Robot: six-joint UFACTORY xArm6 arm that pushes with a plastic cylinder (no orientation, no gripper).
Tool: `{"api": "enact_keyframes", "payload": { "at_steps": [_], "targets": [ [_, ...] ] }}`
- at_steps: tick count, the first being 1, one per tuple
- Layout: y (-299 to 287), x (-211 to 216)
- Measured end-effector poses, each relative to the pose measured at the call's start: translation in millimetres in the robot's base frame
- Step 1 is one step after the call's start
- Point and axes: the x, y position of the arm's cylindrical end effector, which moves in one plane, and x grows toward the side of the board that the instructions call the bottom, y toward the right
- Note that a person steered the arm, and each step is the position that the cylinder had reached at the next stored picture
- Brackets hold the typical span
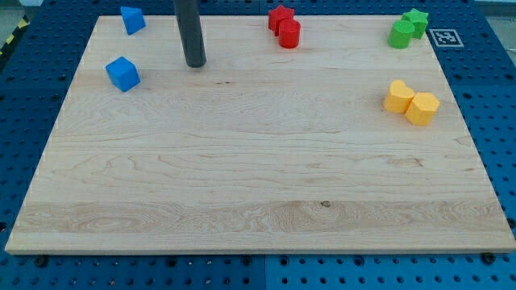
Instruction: Move your arm to the red circle
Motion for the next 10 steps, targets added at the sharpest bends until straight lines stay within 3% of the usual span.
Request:
{"api": "enact_keyframes", "payload": {
  "at_steps": [3, 5, 6, 8, 10],
  "targets": [
    [23, -27],
    [149, 21],
    [192, 25],
    [194, 18],
    [194, -33]
  ]
}}
